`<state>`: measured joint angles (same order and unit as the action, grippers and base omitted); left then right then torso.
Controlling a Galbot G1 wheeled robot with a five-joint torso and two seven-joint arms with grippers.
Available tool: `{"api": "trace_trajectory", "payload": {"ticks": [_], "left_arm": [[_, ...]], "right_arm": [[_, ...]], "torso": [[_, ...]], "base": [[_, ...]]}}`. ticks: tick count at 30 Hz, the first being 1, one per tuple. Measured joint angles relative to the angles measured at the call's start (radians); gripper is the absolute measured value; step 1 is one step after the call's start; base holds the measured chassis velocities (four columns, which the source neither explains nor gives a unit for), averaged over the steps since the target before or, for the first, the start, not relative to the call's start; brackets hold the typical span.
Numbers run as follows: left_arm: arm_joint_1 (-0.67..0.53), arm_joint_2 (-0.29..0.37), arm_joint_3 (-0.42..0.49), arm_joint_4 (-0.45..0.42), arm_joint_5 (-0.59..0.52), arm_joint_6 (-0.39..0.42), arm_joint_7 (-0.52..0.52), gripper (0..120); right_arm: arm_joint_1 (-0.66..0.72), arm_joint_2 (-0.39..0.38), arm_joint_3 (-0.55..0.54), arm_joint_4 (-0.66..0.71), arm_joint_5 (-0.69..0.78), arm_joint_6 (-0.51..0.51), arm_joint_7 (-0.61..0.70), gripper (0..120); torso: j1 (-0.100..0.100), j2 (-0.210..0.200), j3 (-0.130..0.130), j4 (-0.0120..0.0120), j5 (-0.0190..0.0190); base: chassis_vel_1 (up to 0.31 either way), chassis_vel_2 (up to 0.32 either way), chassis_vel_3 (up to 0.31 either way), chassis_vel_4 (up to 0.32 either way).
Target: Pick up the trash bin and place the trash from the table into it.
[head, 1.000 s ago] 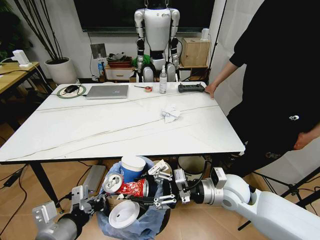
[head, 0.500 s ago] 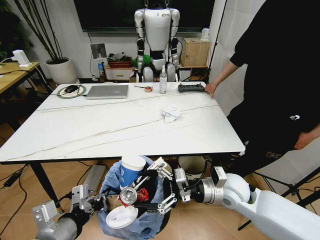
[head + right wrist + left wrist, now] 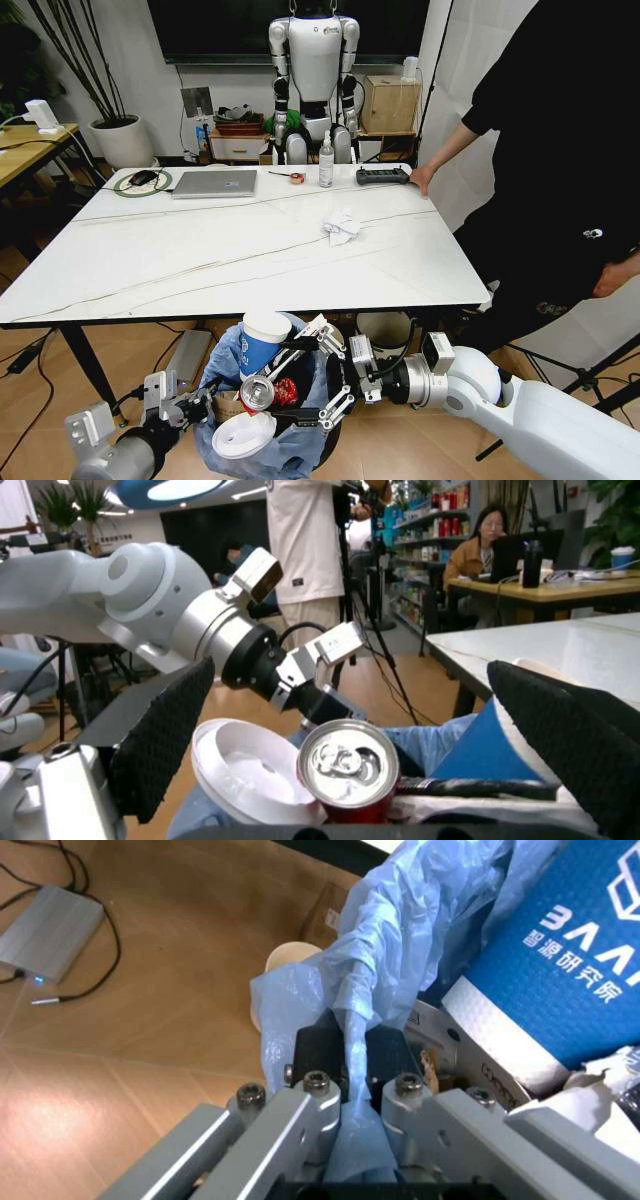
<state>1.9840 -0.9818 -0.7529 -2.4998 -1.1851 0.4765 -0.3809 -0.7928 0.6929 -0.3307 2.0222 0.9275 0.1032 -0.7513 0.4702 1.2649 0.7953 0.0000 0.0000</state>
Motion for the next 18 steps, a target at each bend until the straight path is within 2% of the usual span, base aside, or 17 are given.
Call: {"api": "trace_trajectory", "payload": {"ticks": [12, 15, 18], "left_arm": [[0.000, 0.002, 0.002, 0.008, 0.015, -0.001, 0.000, 0], [0.001, 0.003, 0.002, 0.010, 0.016, -0.001, 0.000, 0], [0.001, 0.005, 0.001, 0.011, 0.017, -0.002, 0.001, 0]], "right_arm": [[-0.010, -0.042, 0.088, 0.046, 0.040, -0.002, 0.018, 100], [-0.011, -0.044, 0.104, 0.052, 0.051, -0.003, 0.024, 100], [0.032, -0.025, 0.164, 0.036, 0.102, -0.008, 0.062, 100]], "torso": [[0.000, 0.000, 0.000, -0.0001, 0.0000], [0.000, 0.000, 0.000, -0.0001, 0.0000], [0.000, 0.000, 0.000, -0.0001, 0.0000]], "base": [[0.000, 0.000, 0.000, 0.000], [0.000, 0.000, 0.000, 0.000], [0.000, 0.000, 0.000, 0.000]]}}
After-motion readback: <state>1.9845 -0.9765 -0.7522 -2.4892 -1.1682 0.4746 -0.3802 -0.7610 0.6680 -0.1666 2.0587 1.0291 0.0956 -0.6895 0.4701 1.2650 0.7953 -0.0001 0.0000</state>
